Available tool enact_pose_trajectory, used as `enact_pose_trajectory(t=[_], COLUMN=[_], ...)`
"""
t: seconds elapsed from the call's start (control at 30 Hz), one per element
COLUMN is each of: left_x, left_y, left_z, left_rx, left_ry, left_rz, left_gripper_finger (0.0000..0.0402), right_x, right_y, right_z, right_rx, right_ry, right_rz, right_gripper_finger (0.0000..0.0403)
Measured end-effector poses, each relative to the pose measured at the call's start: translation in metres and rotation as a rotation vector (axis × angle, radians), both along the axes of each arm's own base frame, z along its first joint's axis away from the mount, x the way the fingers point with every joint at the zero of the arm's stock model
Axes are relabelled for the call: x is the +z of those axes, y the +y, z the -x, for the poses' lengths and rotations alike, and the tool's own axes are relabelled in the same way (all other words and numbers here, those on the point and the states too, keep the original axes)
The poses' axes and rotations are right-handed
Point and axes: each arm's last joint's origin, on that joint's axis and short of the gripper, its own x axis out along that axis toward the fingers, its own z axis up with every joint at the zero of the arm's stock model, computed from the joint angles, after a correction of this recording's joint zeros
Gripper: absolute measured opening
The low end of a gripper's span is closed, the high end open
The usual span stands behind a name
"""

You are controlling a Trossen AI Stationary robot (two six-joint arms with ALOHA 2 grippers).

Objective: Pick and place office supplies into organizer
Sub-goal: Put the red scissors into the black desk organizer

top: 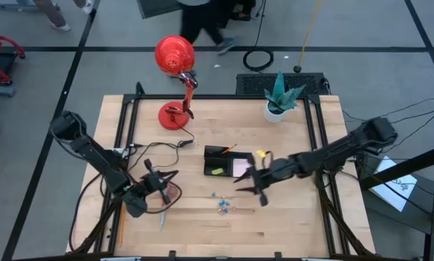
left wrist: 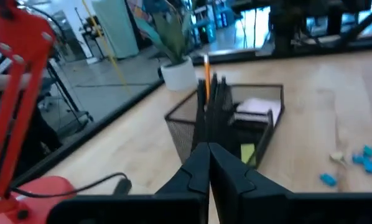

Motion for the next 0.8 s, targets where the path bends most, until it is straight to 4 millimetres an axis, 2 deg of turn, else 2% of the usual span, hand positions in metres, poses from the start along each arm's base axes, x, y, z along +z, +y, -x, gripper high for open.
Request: enact_pose_trajectory(t=[0.17, 0.3, 0.53, 0.8], left_x=[0.010, 0.013, 0.013, 0.012], left_y=[-0.006, -0.010, -0.011, -0.012], left_z=[0.012, 0.019, 0.021, 0.021], left_rx=[0.039, 0.059, 0.041, 0.030], left_ry=[-0.034, -0.065, -0.075, -0.076], left_rz=[-0.123, -0.151, -0.124, -0.107], left_gripper_finger=[0.0048, 0.0071, 0.0079, 0.0077], right_x=[-0.008, -0.010, -0.005, -0.016], right_y=[0.011, 0.017, 0.028, 0.028], right_z=[-0.035, -0.057, -0.092, -0.125], right_rx=[0.065, 0.080, 0.145, 0.247], right_ry=[0.022, -0.001, -0.035, -0.035], right_rz=[0.053, 0.089, 0.061, 0.024], right_gripper_finger=[0.0220, 0.0255, 0.0252, 0.0248])
